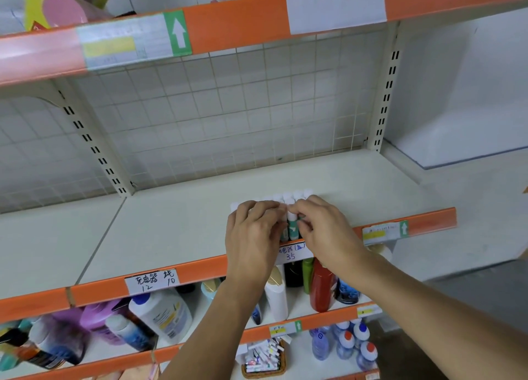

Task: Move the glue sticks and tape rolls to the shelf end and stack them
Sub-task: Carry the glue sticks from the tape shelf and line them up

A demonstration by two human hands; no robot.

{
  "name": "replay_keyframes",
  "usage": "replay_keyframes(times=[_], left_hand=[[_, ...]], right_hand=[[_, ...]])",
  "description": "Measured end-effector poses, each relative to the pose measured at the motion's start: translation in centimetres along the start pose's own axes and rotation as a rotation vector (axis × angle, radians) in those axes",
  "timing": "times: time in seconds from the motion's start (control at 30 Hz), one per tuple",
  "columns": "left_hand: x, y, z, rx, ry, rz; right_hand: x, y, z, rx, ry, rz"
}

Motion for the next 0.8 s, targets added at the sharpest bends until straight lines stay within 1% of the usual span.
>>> replay_keyframes(times=[0.23, 0.37, 0.5, 0.6, 0.67, 0.73, 0.8], left_hand=[[0.7, -0.3, -0.7, 0.038, 0.092, 0.063], [1.9, -0.2, -1.2, 0.003, 0.115, 0.185], [3.2, 0.3, -0.9, -0.014, 0.095, 0.289], [4.7, 0.4, -0.3, 0.043, 0.107, 0.262], [6.0, 0.3, 0.4, 0.096, 0.167, 0.257], [7.5, 0.0, 1.1, 0.179, 0.244, 0.281], [8.9, -0.6, 1.9, 0.284, 0.31, 0.34]], right_hand=[[1.0, 0.2, 1.5, -0.07, -0.157, 0.076], [2.1, 0.7, 2.5, -0.115, -0.21, 0.146], [3.7, 1.2, 2.9, -0.138, -0.214, 0.162], [4.9, 1.4, 3.4, -0.131, -0.256, 0.146], [5.2, 1.7, 4.2, -0.088, -0.293, 0.165], [5.0, 2.1, 5.3, -0.041, -0.34, 0.23], [4.4, 2.7, 6.6, -0.002, -0.376, 0.315]])
Point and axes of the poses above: each hand's wrist, its own y-axis towards the middle knuckle, its own x-axis out of the back of the hand, z = x × y, the point moved 2 cm from there along y, towards the middle knuckle, and after that the axes turned 13 degrees about z, right-handed, at the moved point
